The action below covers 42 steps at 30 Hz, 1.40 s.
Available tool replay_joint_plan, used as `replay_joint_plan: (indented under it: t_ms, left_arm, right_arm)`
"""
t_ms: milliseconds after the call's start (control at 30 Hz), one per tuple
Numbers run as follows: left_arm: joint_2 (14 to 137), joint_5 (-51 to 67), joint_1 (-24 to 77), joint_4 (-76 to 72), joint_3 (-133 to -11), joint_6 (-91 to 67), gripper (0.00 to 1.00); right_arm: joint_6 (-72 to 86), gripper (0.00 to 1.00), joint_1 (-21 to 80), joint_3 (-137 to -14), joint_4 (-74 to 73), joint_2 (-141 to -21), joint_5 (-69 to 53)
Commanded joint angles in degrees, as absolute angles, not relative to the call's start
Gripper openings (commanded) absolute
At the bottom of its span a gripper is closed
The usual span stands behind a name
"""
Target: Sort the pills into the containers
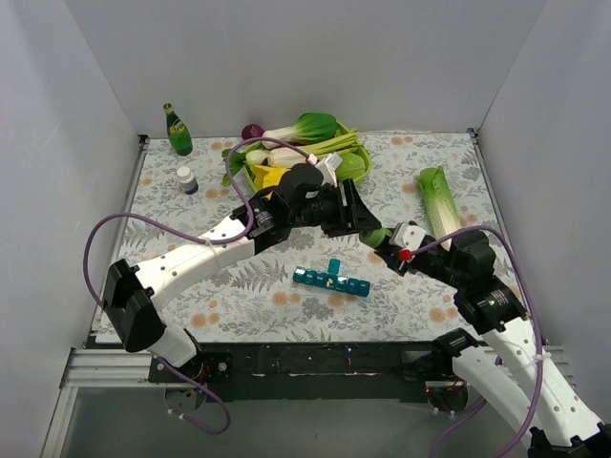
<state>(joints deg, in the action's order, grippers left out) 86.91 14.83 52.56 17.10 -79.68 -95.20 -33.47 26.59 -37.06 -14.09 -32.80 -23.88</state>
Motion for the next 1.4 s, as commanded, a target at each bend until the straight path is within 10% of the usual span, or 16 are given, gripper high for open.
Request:
replay_joint_plan:
  t_ms: [0, 500, 733, 900, 1367]
  left_arm:
    - [87.79, 28.1, 53.79, 15.02, -80.41, -86.06, 0.29]
    - [90.53, 49.65, 53.96, 29.62, -84.21, -56.26, 0.37]
    - [86.4, 46.94, 52.39, 27.71, -83.15, -55.19, 0.79]
    - [78.95, 43.33, 45.2, 17.69, -77.46, -67.11, 0.98]
    - [63.2, 41.76, 38.58, 4.04, -61.97, -92.69, 0.98]
  right_arm:
    - [-27.44, 0.01, 26.63, -39.9, -9.75, -32.96, -32.49]
    - [5.51, 0.01, 23.56, -32.36, 5.16, -34.8, -55.62]
    - [22.85, 0.01, 22.15, -26.19, 19.42, -34.98, -61.17]
    - [17.86, 0.01, 21.71, -26.98, 14.96, -34.72, -60.38]
    - [-24.73, 0.01, 22.06, -40.33, -16.66, -36.03, -49.41]
